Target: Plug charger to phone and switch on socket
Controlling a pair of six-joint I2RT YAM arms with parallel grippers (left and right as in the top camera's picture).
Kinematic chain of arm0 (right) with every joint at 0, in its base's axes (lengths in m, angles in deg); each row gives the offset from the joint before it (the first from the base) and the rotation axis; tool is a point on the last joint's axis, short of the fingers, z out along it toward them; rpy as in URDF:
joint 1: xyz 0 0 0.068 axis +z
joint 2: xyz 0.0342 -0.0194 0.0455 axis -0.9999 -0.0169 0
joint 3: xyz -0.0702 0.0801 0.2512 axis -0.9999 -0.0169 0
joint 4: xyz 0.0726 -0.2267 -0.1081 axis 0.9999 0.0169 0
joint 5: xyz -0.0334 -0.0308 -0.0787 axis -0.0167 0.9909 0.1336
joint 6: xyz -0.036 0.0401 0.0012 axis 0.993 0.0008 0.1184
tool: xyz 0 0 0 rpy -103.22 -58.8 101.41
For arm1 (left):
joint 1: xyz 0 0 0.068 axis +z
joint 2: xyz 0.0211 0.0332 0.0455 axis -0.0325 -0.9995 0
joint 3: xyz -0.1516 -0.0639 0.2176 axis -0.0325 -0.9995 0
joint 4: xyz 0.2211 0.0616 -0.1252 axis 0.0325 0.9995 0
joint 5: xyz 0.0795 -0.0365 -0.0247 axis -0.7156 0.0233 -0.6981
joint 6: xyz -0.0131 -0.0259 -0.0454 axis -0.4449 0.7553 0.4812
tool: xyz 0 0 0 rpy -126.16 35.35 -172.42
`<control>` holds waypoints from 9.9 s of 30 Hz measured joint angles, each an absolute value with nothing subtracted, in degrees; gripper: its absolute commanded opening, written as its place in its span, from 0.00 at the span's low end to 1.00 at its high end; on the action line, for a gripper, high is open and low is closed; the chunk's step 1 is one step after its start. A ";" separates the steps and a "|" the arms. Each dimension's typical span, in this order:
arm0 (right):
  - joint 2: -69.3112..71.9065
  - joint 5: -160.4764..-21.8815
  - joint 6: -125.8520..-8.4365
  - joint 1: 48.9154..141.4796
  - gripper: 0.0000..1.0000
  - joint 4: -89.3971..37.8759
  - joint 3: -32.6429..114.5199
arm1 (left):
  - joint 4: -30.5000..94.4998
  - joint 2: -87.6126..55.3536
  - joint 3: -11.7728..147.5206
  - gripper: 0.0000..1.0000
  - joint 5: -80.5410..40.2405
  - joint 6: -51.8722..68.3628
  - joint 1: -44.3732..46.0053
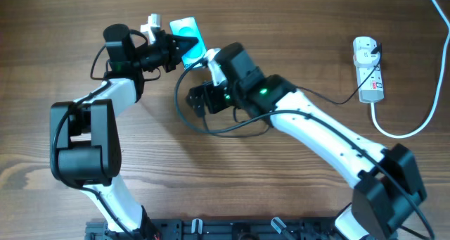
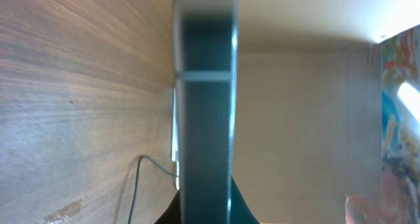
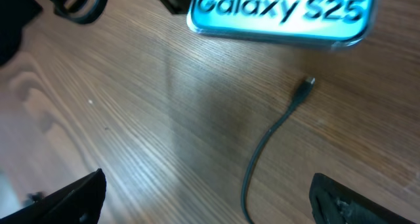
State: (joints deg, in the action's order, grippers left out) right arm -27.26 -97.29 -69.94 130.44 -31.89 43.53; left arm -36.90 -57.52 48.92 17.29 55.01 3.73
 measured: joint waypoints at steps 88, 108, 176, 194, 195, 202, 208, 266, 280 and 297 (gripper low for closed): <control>-49.49 -96.72 -72.04 122.11 0.83 -8.85 67.53 | -18.70 -57.52 53.32 0.04 19.80 44.17 18.33; -32.26 -83.93 -69.37 126.66 0.78 -8.22 65.23 | -9.26 -57.52 53.38 0.04 12.70 32.93 8.83; -43.98 -109.75 -74.66 117.90 0.05 -26.86 65.95 | -7.53 -57.52 53.38 0.04 17.82 32.93 23.60; -27.70 -116.96 -57.88 118.62 0.05 -3.94 63.29 | -23.44 -57.43 53.43 0.04 19.72 42.55 6.71; -27.52 -117.68 -57.24 118.60 0.05 -4.09 62.68 | -24.86 -57.43 53.43 0.04 19.85 43.82 6.66; -25.71 -131.25 -56.59 115.51 0.05 -14.47 48.95 | -30.61 -57.41 53.43 0.04 21.51 51.47 6.68; -25.71 -142.12 -58.31 110.73 0.04 -24.96 39.22 | -30.81 -57.41 53.43 0.04 22.23 52.95 5.70; -26.30 -150.99 -108.41 110.64 0.05 -89.09 18.83 | -52.20 -57.21 53.45 0.04 30.14 65.61 -3.24; -26.30 -149.72 -109.61 110.64 0.04 -89.27 18.83 | -52.20 -57.21 53.45 0.04 30.14 65.63 -4.09; -26.30 -148.65 -111.10 110.64 0.04 -90.88 18.83 | -52.20 -57.21 53.45 0.04 30.12 65.76 -4.09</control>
